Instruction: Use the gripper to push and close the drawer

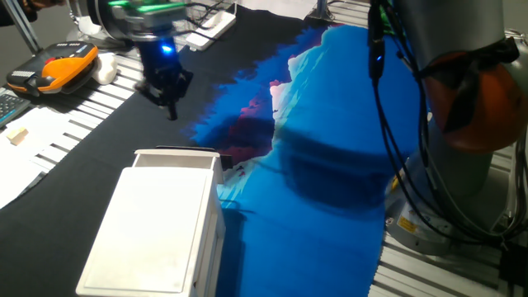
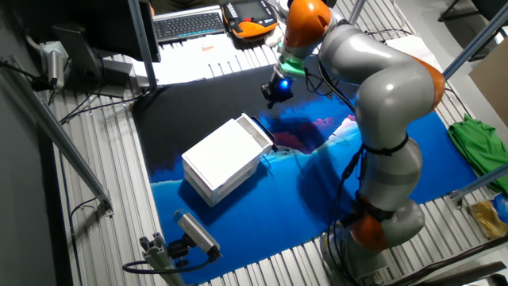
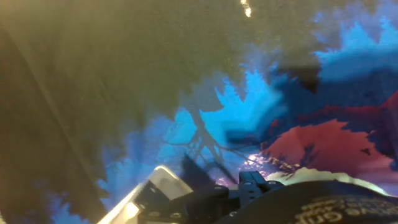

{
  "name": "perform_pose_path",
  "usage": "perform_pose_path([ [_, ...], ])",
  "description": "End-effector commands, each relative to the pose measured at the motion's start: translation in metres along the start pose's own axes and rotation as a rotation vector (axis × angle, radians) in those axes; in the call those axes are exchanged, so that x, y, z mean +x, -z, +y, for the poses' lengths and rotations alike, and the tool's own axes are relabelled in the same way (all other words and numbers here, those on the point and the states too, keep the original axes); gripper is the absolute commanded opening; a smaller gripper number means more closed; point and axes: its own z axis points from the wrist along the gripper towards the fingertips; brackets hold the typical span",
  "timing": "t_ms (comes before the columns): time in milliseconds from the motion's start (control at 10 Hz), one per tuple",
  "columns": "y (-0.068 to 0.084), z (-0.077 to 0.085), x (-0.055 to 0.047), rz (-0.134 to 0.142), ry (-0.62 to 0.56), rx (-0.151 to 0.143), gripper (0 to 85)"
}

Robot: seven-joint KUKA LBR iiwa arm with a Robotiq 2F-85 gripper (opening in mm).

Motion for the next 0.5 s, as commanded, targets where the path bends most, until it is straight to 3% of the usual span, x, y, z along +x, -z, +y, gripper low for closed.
perform_pose_path([
  [0, -0.003, -0.002, 0.005, -0.004, 0.005, 0.0, 0.0],
  [400, -0.015, 0.012, 0.03, -0.036, -0.018, 0.039, 0.0],
])
